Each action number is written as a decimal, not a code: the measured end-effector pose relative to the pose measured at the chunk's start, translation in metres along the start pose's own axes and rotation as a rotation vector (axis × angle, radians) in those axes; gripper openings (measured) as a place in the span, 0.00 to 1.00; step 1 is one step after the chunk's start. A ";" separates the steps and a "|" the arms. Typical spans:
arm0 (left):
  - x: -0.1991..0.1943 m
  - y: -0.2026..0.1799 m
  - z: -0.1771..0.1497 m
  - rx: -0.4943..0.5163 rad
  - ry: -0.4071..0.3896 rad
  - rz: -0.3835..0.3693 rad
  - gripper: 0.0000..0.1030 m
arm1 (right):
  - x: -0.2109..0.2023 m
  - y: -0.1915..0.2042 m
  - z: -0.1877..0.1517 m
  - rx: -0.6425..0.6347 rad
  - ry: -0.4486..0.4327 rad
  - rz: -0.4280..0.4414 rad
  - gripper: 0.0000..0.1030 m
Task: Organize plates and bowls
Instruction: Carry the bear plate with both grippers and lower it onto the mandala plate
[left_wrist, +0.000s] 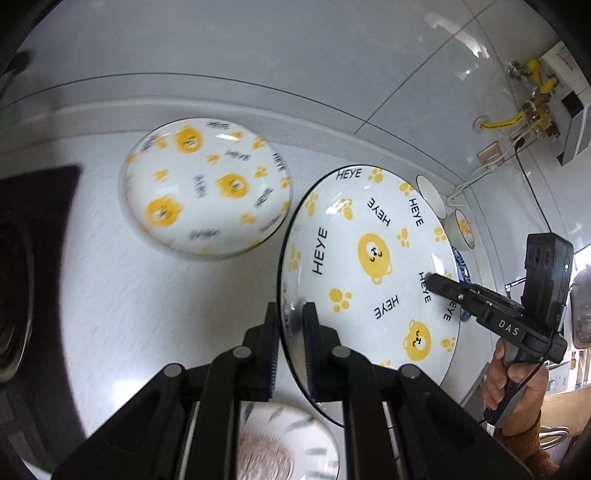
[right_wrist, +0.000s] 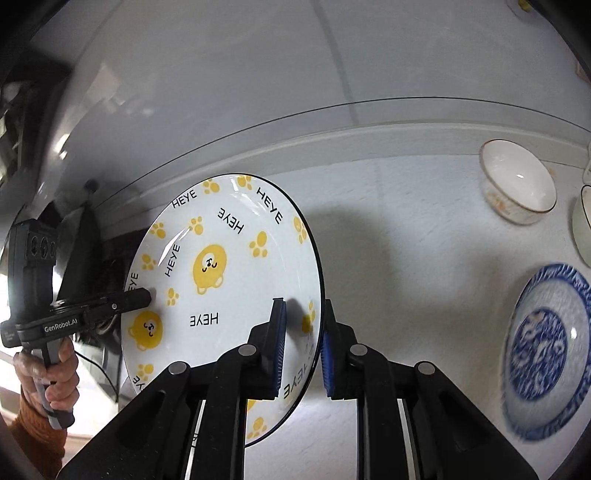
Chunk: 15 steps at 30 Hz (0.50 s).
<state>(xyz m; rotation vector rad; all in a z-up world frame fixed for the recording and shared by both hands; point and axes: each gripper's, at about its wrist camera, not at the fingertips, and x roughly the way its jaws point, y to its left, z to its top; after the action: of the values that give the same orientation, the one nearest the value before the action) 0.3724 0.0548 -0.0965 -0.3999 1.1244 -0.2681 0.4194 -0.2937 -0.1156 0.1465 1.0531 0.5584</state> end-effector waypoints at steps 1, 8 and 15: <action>-0.013 0.006 -0.013 -0.009 -0.007 0.003 0.11 | -0.003 0.011 -0.008 -0.014 0.007 0.013 0.15; -0.069 0.057 -0.104 -0.125 -0.034 0.043 0.11 | 0.006 0.082 -0.078 -0.130 0.101 0.098 0.15; -0.053 0.103 -0.178 -0.235 0.060 0.057 0.11 | 0.053 0.101 -0.140 -0.137 0.255 0.108 0.15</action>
<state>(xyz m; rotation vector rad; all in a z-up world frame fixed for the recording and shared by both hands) 0.1893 0.1373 -0.1643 -0.5692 1.2290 -0.0980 0.2832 -0.2012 -0.1892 0.0109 1.2546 0.7595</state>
